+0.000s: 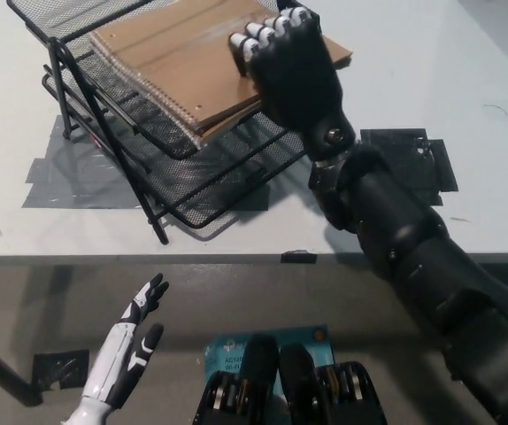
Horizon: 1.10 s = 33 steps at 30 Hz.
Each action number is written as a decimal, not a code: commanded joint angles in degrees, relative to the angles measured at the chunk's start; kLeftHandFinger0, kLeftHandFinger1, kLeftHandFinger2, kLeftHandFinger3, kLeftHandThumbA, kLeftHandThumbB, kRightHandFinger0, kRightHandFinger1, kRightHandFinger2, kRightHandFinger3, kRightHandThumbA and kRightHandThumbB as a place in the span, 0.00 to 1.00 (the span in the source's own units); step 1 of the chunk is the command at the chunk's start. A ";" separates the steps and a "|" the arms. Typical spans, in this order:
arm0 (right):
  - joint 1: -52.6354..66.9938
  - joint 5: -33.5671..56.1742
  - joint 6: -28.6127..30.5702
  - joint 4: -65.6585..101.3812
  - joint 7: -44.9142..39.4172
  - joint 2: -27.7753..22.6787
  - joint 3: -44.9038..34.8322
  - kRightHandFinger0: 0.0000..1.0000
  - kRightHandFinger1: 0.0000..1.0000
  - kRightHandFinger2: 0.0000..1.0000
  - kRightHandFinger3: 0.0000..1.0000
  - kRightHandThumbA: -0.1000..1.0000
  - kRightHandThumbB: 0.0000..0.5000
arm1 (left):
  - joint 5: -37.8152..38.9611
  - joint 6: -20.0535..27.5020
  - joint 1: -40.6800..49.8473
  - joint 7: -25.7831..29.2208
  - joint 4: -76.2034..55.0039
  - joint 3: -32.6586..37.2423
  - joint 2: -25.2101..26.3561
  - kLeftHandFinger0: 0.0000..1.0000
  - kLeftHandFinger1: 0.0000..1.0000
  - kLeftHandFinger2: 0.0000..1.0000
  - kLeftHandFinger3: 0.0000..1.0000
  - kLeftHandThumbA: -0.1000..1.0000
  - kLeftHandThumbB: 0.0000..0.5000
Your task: A person hands a notebook to the robot and the robot grabs it with its right hand and places it in the file tray kept in the centre of the desk infront of it.
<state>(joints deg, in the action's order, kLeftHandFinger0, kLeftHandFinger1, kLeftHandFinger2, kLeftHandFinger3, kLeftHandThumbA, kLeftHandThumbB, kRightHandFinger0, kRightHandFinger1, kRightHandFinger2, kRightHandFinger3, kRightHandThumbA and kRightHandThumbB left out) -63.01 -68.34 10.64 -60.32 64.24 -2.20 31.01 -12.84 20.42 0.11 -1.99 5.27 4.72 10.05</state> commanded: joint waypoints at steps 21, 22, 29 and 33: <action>-6.35 44.48 -28.62 63.90 -94.10 -23.33 4.96 1.00 1.00 1.00 1.00 0.75 1.00 | -0.57 -1.84 -2.96 -2.37 -2.81 1.47 2.11 1.00 1.00 1.00 1.00 1.00 0.61; -6.35 44.48 -28.62 63.90 -94.10 -23.33 4.96 1.00 1.00 1.00 1.00 0.75 1.00 | -0.57 -1.84 -2.96 -2.37 -2.81 1.47 2.11 1.00 1.00 1.00 1.00 1.00 0.61; -15.77 57.58 -37.57 74.69 -113.15 -37.77 5.63 1.00 1.00 1.00 1.00 0.71 1.00 | -0.71 -2.52 -3.86 -2.72 -2.90 1.67 2.38 1.00 1.00 1.00 1.00 0.96 0.61; -18.22 60.19 -37.57 76.09 -116.93 -40.50 5.63 1.00 1.00 1.00 1.00 0.69 1.00 | -0.62 -3.05 -4.16 -2.87 -2.99 1.66 2.44 1.00 1.00 1.00 1.00 0.95 0.62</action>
<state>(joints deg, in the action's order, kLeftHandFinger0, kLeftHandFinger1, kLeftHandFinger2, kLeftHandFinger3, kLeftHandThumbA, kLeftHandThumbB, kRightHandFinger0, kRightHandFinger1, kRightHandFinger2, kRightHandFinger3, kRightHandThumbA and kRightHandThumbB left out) -56.22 -59.61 5.86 -37.88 33.86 -14.09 35.28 -12.79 18.88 -0.78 -1.98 6.74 5.66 10.05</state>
